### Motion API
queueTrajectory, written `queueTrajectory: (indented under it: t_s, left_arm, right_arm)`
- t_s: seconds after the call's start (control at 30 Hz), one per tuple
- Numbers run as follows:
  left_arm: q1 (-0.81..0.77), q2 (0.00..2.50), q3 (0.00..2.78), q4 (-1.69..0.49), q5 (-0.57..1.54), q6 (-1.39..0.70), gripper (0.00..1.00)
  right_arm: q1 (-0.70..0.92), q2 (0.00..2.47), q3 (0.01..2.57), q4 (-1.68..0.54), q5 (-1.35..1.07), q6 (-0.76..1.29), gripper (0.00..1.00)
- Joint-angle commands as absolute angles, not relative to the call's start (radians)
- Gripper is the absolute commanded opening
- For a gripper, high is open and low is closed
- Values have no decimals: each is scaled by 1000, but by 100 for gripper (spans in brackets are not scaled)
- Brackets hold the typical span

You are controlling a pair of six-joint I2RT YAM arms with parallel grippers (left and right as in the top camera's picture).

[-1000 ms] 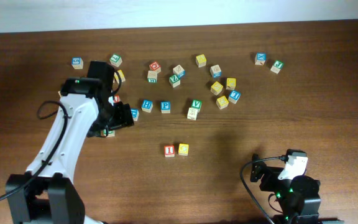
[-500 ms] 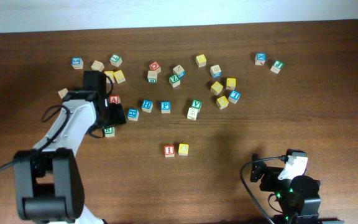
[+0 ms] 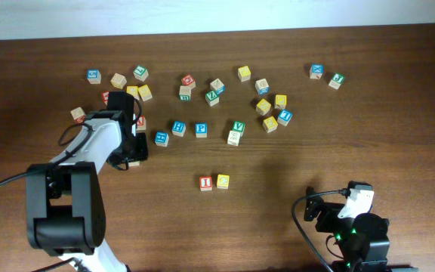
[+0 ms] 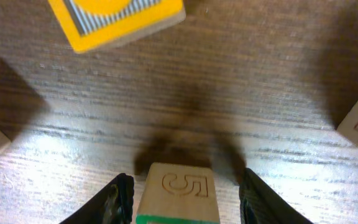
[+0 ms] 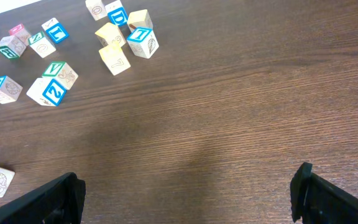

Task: Spell out ICRA
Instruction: 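Close the left gripper on the green R block and lift it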

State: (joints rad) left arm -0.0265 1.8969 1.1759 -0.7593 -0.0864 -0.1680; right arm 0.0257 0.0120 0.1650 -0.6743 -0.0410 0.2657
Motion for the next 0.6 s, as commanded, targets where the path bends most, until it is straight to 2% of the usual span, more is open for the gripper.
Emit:
queueTrajectory:
  t_s: [0.0, 0.13, 0.2, 0.3, 0.57]
  left_arm:
    - [-20, 1908, 1171, -765, -92, -162, 48]
    - [-20, 1908, 1171, -763, -95, -162, 40]
    - [-20, 1908, 1171, -764, -94, -162, 33]
    - [-20, 1908, 1171, -763, -94, -163, 33]
    - [-21, 1908, 1171, -757, -94, -163, 24]
  right_arm:
    - [19, 7, 168, -678, -29, 262, 98]
    - [19, 7, 168, -678, -29, 262, 98]
    - [19, 7, 168, -678, -29, 262, 98]
    - [19, 7, 168, -678, -29, 262, 98]
    - [19, 7, 168, -678, -29, 262, 98]
